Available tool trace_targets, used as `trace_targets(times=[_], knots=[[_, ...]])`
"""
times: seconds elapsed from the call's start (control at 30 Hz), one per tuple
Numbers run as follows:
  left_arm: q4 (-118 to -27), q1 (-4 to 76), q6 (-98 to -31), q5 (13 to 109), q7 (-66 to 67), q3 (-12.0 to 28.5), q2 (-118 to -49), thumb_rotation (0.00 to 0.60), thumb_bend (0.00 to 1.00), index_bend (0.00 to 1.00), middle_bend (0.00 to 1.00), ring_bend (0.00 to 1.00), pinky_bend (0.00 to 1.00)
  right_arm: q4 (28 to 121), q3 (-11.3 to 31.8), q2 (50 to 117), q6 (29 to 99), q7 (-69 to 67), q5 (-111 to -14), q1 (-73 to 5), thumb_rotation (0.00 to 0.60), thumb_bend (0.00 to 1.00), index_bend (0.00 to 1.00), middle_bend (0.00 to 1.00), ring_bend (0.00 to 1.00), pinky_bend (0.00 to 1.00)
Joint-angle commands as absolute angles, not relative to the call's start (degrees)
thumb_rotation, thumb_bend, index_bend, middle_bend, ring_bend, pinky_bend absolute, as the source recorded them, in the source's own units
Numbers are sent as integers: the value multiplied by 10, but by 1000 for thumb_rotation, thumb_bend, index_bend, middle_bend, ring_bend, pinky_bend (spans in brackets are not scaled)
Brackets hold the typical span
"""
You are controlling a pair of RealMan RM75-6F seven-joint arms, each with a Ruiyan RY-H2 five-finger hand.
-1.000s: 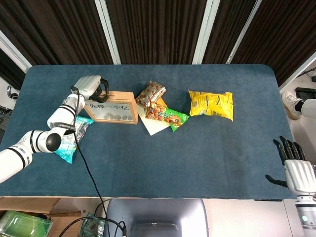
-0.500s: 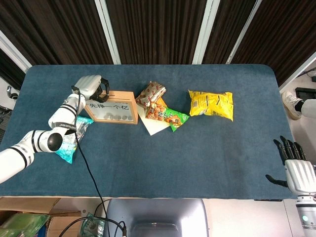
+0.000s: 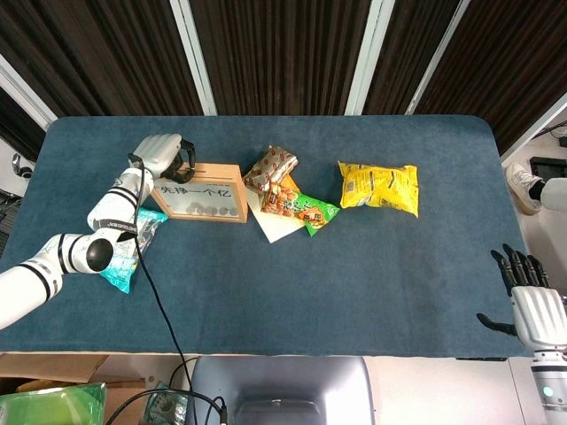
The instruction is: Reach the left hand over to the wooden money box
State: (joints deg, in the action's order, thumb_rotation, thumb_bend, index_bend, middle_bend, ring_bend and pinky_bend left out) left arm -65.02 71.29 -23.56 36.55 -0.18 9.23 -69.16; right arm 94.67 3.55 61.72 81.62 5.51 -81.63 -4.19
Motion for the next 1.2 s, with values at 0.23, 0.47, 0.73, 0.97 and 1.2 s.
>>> trace_targets(times=[0.23,0.47,0.73,0.97,1.2], knots=[[-647,713,-231,368,-3,90,-692,600,682,591,1000,1000,1000,947,36,618,814,58,-815,-43,600,144,0,0,0,0],[-650,707,-236,380,-8,95,-690,600,592,324,1000,1000,1000,947,36,618,814,59,-814,-43,600,144,0,0,0,0],[-659,702,-245,387,-12,101,-685,600,552,250,1000,1000,1000,947,36,618,815,58,-814,-42,600,145,0,0,0,0],[-882,587,-447,539,-60,136,-584,600,450,62,410,707,814,948,32,618,810,58,-823,-45,600,144,0,0,0,0],[-1058,354,-721,783,15,7,-497,600,411,0,0,0,124,954,23,621,802,67,-838,-50,600,144,0,0,0,0]])
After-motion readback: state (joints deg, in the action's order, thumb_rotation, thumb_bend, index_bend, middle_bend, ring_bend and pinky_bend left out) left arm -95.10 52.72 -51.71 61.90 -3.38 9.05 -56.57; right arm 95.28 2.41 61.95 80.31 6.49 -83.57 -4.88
